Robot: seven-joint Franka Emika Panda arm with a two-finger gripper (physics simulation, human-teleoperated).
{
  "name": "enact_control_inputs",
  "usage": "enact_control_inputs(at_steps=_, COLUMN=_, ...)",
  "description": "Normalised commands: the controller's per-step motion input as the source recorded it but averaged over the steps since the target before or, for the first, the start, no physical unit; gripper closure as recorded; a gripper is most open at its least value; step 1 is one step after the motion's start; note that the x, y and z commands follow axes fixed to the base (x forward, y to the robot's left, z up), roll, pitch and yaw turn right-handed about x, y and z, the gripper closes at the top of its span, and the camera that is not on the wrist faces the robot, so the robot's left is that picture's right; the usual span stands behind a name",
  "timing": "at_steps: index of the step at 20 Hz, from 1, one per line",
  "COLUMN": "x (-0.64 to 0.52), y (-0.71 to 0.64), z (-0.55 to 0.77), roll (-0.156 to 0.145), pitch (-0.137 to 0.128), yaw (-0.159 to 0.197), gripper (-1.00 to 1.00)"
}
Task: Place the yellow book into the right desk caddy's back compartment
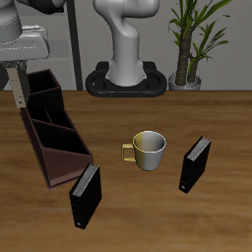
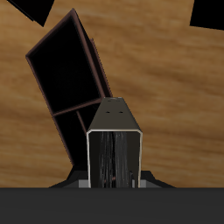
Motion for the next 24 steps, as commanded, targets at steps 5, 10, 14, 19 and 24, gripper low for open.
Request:
enact_control_inputs(at_steps=5, x=0.03, y=0.06, z=-0.13, roll=-0.026, pitch=0.019, yaw=0.013, gripper=1.00)
enact_control_inputs(at_steps=10, x=0.03, y=0.05, z=-0.15, roll=-0.004, pitch=0.020, yaw=0.059, gripper=1.00)
enact_control_inputs(at_steps=14, x=0.00, y=0.10, z=-0.23, roll=-0.021, pitch=0.033, yaw=0.115, gripper=1.00)
enact_control_inputs(at_steps=19, x=-0.08, y=0.08, z=-0.09, roll=0.006, pitch=0.024, yaw=0.058, gripper=1.00)
enact_control_inputs(at_steps=24, x=-0.01, y=-0.02, z=-0.06, roll=-0.034, pitch=0.015, yaw=0.030, gripper=1.00)
